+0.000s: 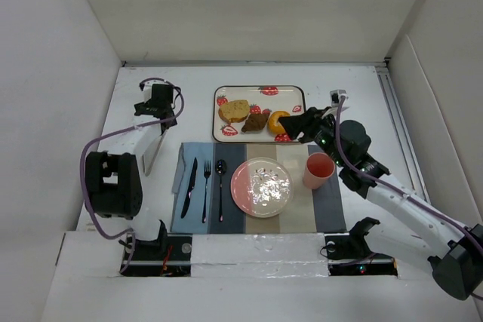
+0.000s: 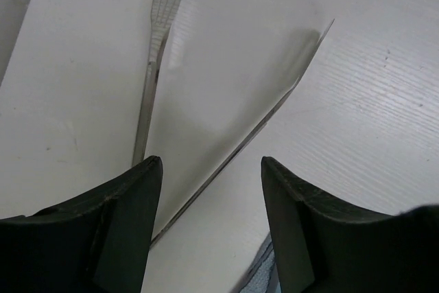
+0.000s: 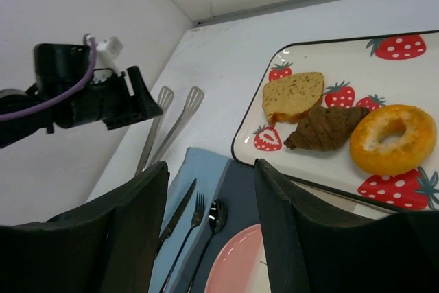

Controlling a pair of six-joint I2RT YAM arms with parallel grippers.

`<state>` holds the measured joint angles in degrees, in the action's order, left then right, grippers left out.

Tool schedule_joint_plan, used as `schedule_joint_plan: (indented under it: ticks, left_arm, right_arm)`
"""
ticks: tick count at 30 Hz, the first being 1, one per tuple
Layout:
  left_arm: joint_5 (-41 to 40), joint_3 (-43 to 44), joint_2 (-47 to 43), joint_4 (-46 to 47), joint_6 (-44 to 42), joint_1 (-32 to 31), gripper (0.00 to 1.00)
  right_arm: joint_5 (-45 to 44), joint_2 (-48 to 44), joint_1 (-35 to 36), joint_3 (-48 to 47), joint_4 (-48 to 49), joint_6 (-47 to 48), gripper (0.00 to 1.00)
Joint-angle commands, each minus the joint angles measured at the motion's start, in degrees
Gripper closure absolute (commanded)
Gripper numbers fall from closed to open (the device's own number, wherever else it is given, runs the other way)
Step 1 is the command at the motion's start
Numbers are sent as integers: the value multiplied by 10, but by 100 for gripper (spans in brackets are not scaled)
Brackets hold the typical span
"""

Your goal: Place the bread

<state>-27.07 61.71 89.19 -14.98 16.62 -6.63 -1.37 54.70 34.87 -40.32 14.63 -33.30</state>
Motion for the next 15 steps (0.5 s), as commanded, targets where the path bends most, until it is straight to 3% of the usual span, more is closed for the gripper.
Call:
schedule_joint_plan:
  ticks: [1,6,12,15]
  left_arm:
    - [4,25,16,4,-18,3,45]
    - [65,27,61,1,-41,3,45]
    - [52,47,135,-14,-43,3,47]
    - [40,61,178,-13,-42,3,60]
  right_arm:
    - [42,3,-2,0,39,3,41]
    - [44,11,-2,-3,40,3,41]
    - [48,11,-2,-7,36,4,40]
    - [55,14,-2,-10,37,3,40]
